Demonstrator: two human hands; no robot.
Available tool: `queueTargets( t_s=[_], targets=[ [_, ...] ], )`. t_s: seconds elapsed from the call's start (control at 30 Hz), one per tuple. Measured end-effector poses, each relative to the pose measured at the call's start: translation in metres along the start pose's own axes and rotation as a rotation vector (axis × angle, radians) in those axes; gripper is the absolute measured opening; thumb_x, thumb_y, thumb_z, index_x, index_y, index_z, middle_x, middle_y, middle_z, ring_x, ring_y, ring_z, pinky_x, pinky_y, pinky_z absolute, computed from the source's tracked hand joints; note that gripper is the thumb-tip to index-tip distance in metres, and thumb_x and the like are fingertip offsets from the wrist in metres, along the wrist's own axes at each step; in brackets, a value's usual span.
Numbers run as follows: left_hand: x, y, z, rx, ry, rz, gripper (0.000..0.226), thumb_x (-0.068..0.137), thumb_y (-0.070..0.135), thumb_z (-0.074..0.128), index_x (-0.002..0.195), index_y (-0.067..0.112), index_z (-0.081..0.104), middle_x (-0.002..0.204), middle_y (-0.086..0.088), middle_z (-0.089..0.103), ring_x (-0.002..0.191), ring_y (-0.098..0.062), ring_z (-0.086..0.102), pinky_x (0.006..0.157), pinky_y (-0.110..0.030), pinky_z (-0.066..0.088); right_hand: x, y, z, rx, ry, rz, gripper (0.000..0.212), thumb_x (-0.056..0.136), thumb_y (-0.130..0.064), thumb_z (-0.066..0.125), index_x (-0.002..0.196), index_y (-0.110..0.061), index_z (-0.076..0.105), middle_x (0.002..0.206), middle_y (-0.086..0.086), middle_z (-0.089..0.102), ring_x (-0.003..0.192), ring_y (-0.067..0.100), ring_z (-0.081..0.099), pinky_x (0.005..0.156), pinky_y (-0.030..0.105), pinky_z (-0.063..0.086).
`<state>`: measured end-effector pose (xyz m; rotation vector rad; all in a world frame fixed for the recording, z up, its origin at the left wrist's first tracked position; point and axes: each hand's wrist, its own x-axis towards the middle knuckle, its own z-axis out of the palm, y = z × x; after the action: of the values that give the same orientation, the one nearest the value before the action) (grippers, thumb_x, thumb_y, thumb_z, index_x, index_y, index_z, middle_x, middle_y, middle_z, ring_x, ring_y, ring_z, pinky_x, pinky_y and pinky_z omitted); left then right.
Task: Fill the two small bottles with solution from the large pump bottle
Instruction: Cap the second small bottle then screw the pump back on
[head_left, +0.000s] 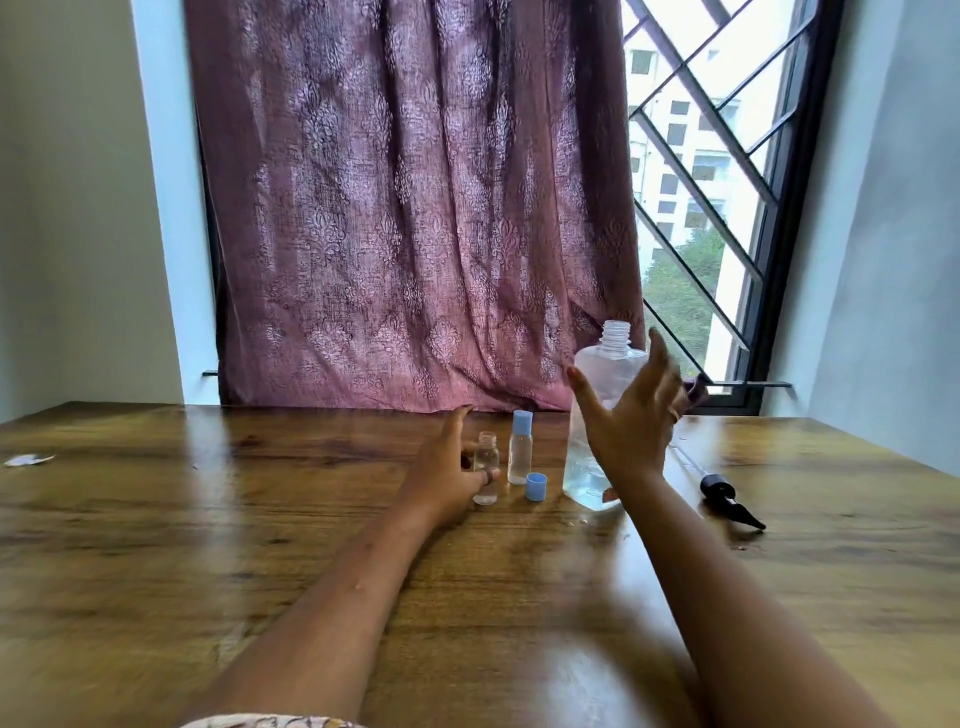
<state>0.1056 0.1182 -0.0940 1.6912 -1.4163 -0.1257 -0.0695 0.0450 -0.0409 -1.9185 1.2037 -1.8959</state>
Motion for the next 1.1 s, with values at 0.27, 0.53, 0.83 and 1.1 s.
queueTargets(
  t_s=[0.27,0.53,0.83,1.1],
  targets=[
    [0.000,0.000,0.001,0.001,0.010,0.010,0.088,0.075,0.027,0.076,0.143,0.030,0.019,0.108,0.007,0.065,0.086,-0.010,0.061,0.076,-0.027,0.048,-0.028,-0.037,-0.001,-0.207,-0.259,-0.726,0.021,0.089,-0.021,0.052,0.109,-0.017,0.054,0.096,0.004,0.065,0.073,0.027,0.066,0.056,0.035,0.053],
    [-0.002,0.000,-0.001,-0.058,-0.027,0.000,0.085,0.078,0.030,0.072,0.144,0.030,0.019,0.113,0.007,0.063,0.092,-0.010,0.058,0.077,-0.026,0.042,-0.024,-0.014,0.015,-0.456,-0.908,-0.482,0.024,0.083,-0.019,0.055,0.106,-0.020,0.061,0.105,0.007,0.066,0.095,0.027,0.062,0.078,0.037,0.053],
    [0.000,-0.001,0.000,-0.068,-0.015,0.020,0.073,0.078,0.024,0.074,0.137,0.027,0.032,0.116,0.001,0.064,0.094,-0.011,0.060,0.084,-0.027,0.047,-0.033,-0.006,0.028,-0.591,-1.043,-0.475,0.033,0.085,-0.006,0.058,0.116,-0.014,0.062,0.125,0.012,0.054,0.106,0.027,0.060,0.084,0.030,0.048],
    [-0.001,0.000,-0.001,-0.071,0.002,0.034,0.065,0.077,0.023,0.074,0.130,0.027,0.038,0.109,0.004,0.067,0.081,-0.004,0.060,0.074,-0.021,0.044,-0.035,-0.007,0.022,-0.693,-0.952,-0.474,0.036,0.093,-0.004,0.047,0.129,-0.002,0.047,0.123,0.018,0.056,0.117,0.031,0.051,0.089,0.039,0.049]
  ],
)
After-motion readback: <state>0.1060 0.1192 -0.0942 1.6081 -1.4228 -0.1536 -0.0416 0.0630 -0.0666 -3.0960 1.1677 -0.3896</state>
